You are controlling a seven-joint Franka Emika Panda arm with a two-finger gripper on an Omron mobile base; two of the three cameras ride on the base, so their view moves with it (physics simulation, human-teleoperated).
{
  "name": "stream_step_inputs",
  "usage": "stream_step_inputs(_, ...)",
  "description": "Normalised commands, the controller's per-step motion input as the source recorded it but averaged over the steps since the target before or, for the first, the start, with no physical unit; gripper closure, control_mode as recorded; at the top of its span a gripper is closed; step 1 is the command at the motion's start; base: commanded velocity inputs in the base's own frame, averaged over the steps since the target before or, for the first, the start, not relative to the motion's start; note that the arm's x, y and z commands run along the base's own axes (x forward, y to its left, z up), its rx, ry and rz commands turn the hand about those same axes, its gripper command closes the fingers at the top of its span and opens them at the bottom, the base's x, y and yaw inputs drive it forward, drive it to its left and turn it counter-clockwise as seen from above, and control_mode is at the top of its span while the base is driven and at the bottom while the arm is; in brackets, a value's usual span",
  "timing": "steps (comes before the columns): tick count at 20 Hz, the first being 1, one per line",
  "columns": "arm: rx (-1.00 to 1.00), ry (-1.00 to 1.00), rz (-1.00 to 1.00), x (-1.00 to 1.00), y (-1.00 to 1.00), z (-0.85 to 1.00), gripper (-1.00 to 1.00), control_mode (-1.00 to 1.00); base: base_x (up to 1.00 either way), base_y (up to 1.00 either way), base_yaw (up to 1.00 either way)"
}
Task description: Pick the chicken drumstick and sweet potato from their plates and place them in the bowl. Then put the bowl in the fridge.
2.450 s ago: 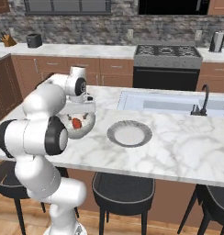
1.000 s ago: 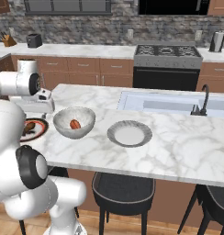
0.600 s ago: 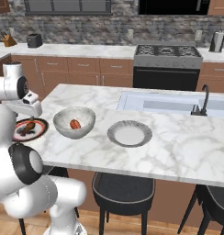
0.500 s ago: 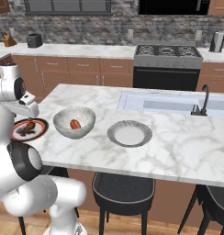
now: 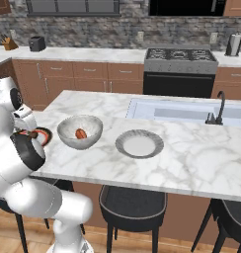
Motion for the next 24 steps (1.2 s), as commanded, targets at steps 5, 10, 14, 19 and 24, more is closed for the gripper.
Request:
stream_step_inputs(5, -0.09, 0.0, -0.1, 0.17, 0.03, -0.26, -1.0, -1.0, 0.0, 0.0, 0.0)
stream_step_inputs(10, 0.0, 0.0, -0.01, 0.13, 0.0, -0.23, -1.0, -1.0, 0.0, 0.0, 0.0)
stream_step_inputs(14, 0.0, 0.05, 0.0, 0.16, 0.0, -0.21, -1.0, -1.0, 0.0, 0.0, 0.0)
stream_step_inputs(19, 0.0, 0.0, 0.0, 0.15, 0.0, -0.27, -1.0, -1.0, 0.0, 0.0, 0.0)
stream_step_inputs(24, 0.0, -0.02, 0.0, 0.23, 0.05, -0.11, -1.0, -1.0, 0.0, 0.0, 0.0)
